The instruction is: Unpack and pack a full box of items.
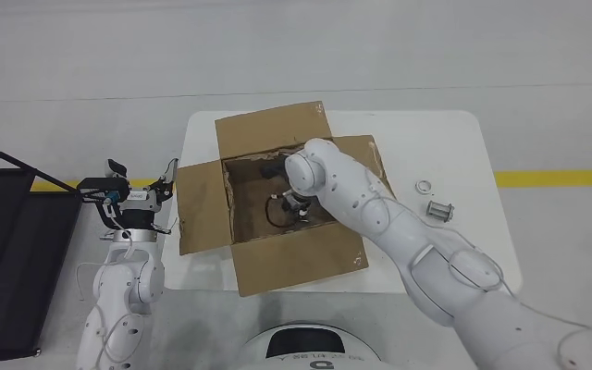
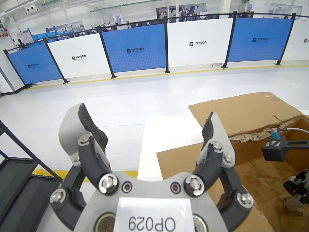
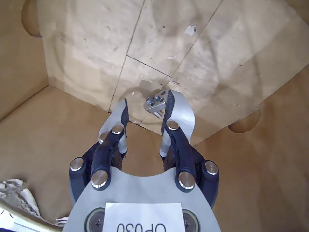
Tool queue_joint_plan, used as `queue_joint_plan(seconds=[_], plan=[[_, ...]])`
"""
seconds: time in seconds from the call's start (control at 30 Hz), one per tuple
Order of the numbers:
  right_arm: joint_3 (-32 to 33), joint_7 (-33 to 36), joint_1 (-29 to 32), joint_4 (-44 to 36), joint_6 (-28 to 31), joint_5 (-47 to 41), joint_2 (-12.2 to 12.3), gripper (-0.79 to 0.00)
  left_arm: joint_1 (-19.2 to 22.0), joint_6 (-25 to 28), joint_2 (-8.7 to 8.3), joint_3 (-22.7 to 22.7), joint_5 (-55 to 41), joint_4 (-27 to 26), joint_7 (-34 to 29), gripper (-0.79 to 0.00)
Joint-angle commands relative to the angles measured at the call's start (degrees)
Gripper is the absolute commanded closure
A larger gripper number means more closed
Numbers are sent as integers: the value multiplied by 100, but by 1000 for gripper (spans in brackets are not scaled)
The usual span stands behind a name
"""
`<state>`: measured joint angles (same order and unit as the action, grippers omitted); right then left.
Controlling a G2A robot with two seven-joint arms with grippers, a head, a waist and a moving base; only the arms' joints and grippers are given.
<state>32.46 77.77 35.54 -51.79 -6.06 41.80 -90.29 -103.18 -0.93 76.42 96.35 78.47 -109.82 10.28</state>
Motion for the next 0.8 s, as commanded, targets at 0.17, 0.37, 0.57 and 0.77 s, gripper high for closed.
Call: queue_joint_plan(seconds=[0.17,0.37,0.57,0.77], plan=[[93,325,98,-2,-134,94,69,-489,0,0,0,0,0,0,0,-785],[-39,400,-14,380,-166,37,-67,-391,0,0,0,0,0,0,0,-785],[-133,239,-125,777,23,-178,-241,-376,0,0,0,0,0,0,0,-785],[-230,21,-281,1352,-128,-227,-429,-369,0,0,0,0,0,0,0,-785]])
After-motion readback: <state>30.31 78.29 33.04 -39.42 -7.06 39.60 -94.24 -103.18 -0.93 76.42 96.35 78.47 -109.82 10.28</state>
